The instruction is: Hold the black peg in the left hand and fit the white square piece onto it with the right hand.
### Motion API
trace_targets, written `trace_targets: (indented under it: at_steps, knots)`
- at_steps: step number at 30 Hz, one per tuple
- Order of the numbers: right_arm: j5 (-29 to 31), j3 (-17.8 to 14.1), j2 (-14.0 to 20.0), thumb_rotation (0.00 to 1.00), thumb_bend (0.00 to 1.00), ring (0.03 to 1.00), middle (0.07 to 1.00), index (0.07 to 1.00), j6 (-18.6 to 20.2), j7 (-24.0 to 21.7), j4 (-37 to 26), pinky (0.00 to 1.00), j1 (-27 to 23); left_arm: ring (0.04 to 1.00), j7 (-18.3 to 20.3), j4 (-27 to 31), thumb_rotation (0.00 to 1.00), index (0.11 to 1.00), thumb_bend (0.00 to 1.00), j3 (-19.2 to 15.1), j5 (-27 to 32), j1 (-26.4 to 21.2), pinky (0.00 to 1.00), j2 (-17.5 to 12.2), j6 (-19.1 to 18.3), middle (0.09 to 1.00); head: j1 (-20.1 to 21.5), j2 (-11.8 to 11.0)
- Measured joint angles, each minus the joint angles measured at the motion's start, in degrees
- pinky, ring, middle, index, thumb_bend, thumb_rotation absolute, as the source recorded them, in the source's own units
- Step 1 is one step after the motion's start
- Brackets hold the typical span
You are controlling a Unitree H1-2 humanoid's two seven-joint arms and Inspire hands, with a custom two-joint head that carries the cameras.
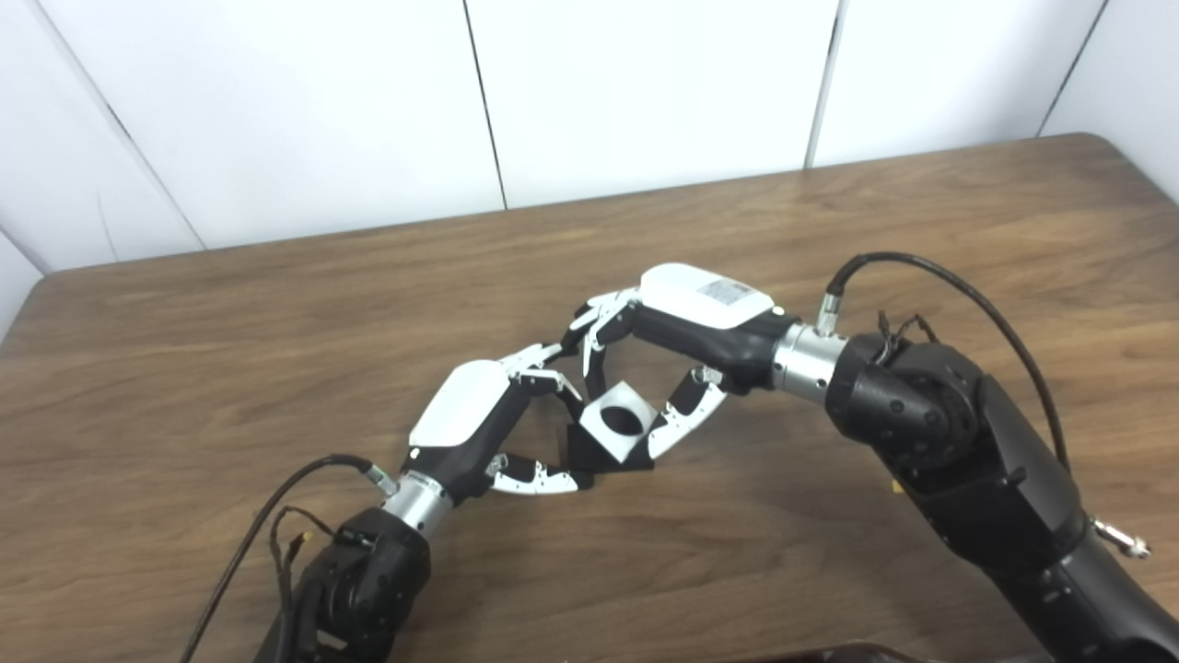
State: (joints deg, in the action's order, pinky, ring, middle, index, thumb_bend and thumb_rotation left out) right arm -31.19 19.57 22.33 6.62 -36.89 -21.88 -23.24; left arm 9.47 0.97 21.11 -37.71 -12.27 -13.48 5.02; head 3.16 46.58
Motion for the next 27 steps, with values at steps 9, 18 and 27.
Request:
trace_targets:
  at_steps: [9,18,27]
  knots:
    - [0.0,0.0,0.0,0.14,0.52,0.893,0.81,0.481,-0.4,0.1,0.4,0.89,0.1,0.928,0.1,0.3,0.07,0.489,0.52,0.0,0.0,0.0,0.9,0.0,-0.4,0.91,0.1,0.1]
    - [-0.5,0.0,0.0,0.14,0.52,0.895,0.813,0.481,-0.4,0.3,0.5,0.89,-0.4,0.928,0.1,0.3,0.08,0.489,0.52,0.0,-0.1,0.0,0.9,0.0,-0.4,0.911,0.0,0.1]
    - [-0.6,0.0,-0.3,0.14,0.52,0.896,0.813,0.481,-0.4,0.5,1.5,0.89,-0.6,0.931,0.1,0.3,0.08,0.489,0.52,0.0,-0.1,0.0,0.91,0.0,-0.4,0.912,0.0,0.2]
